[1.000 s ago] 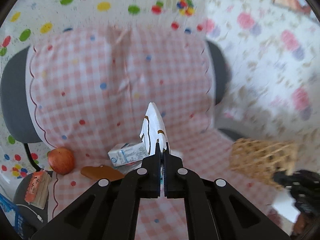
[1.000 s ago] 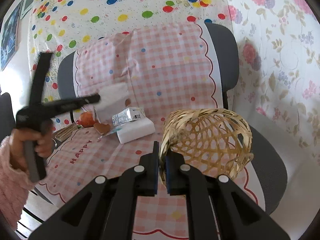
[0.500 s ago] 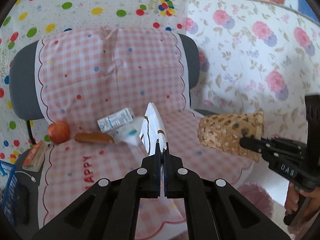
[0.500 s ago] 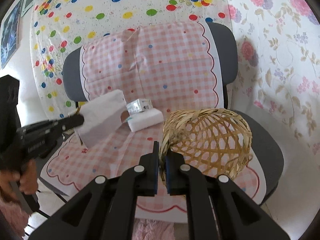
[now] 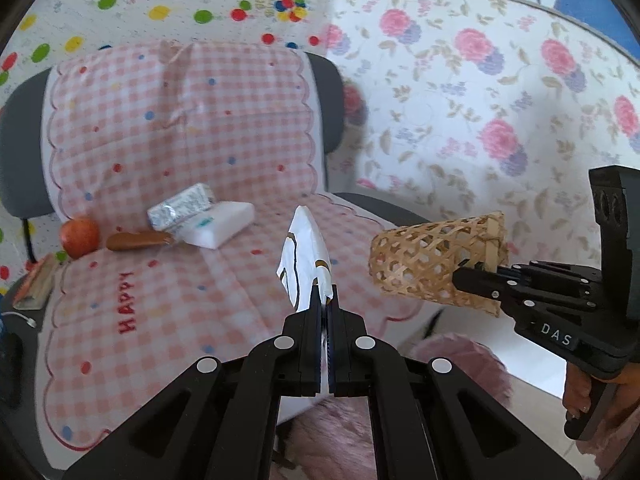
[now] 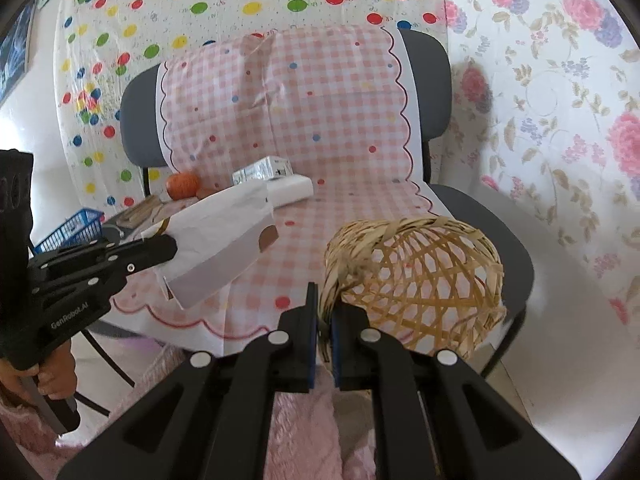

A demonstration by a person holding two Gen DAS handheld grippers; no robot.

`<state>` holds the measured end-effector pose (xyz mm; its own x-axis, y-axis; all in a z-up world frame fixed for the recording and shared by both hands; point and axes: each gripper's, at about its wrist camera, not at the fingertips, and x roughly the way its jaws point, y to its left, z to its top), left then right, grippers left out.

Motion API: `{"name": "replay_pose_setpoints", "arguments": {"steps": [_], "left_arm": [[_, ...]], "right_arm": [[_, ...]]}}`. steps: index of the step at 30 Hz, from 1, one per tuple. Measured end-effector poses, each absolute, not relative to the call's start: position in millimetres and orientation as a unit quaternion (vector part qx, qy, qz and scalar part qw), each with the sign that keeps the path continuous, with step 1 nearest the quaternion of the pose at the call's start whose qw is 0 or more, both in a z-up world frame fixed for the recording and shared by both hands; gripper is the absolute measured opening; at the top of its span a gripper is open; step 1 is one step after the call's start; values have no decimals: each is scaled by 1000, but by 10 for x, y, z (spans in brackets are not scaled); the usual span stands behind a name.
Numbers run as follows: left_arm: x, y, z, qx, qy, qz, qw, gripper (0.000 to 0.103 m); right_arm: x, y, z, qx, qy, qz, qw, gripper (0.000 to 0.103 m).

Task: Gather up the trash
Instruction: 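Carry the paper with the left gripper while the right carries the basket to the bin, then open both grippers over the bin, dropping basket and paper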

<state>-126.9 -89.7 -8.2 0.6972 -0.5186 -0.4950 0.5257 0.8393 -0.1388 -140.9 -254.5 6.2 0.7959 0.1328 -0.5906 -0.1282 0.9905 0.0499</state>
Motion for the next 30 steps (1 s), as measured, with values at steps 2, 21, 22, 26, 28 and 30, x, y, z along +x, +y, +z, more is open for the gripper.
{"name": "replay_pose_setpoints", "arguments": {"steps": [2, 21, 22, 26, 28, 30], "left_arm": [[-1337, -975, -105, 9, 268, -300, 915, 2], [-1635, -2157, -479, 84, 308, -434, 842, 2], [-1628, -2213, -505, 88, 312, -438, 838, 2], [-1584, -2419, -615, 98, 331, -453, 822, 2], [-1552, -2526, -676, 102, 341, -458, 815, 3], [-1523, -2602, -724, 103, 350, -462, 809, 5]], "right_arm": [[-1501, -2564, 60, -1, 315, 60, 947, 6], [-2415, -3363, -282, 43, 359, -71, 930, 6], [-2445, -3426, -316, 49, 362, -77, 928, 6], [-2455, -3634, -466, 71, 383, -89, 917, 6], [-2424, -3733, -542, 85, 393, -92, 911, 6], [-2385, -3798, -606, 92, 400, -92, 907, 7]]}}
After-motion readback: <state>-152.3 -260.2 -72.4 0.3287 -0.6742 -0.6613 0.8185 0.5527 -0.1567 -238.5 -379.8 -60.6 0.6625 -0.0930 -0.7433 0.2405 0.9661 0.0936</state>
